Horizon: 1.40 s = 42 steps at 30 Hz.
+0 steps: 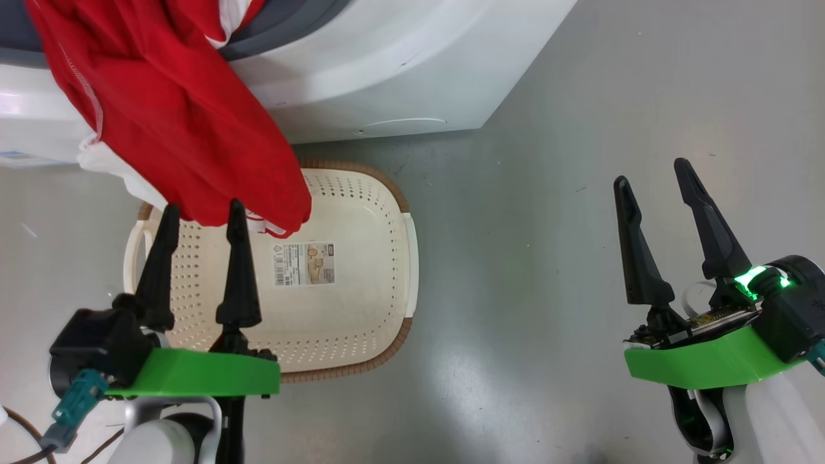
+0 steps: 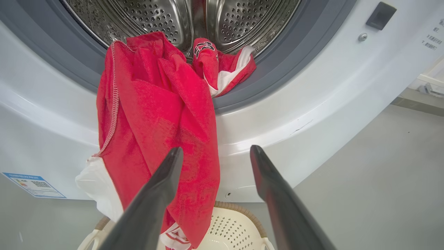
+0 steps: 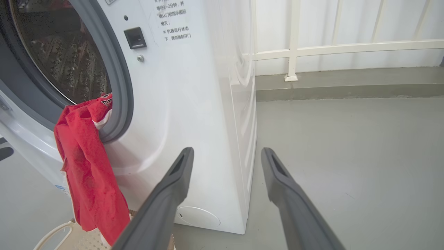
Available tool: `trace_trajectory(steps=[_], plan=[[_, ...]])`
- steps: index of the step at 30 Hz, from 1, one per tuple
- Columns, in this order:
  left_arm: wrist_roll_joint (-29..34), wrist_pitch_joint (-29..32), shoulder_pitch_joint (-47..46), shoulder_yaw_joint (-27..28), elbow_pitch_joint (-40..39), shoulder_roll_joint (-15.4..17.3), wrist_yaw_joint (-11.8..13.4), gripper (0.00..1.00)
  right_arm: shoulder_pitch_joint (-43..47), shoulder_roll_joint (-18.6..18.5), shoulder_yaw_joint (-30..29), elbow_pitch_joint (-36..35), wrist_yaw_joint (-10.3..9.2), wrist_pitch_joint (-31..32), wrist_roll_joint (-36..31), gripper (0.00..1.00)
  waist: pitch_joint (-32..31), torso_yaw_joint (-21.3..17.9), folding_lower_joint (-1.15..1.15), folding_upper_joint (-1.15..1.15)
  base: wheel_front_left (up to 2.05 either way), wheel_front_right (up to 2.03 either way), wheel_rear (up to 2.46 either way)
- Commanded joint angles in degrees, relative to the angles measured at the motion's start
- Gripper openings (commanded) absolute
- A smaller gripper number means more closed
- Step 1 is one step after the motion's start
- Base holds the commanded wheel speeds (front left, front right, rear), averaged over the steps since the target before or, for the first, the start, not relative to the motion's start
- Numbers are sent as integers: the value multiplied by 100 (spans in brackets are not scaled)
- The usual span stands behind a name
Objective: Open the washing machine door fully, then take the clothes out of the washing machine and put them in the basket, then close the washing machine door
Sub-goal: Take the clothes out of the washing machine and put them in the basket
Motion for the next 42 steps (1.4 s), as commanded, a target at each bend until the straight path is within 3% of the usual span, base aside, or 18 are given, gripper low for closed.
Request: trace_trajectory(steps=[1,12,23,42], plan=[[1,-23,37,202,-91,96,55,100,18,-3,151,-118,36,-36,77,100,-2,-4,0,0,0,0,0],[-155,-95,-449,282,668,84,-96,100,-3,-3,242,-44,36,-36,123,100,-39,-101,0,0,0,0,0],[-76,-332,-1417,238,2135,138,-357,100,-1,-3,348,-9,36,-36,131,100,-71,-249,0,0,0,0,0],[20,-549,-2741,256,4439,280,-557,100,-63,-3,451,-24,36,-36,125,100,3,-399,0,0,0,0,0]])
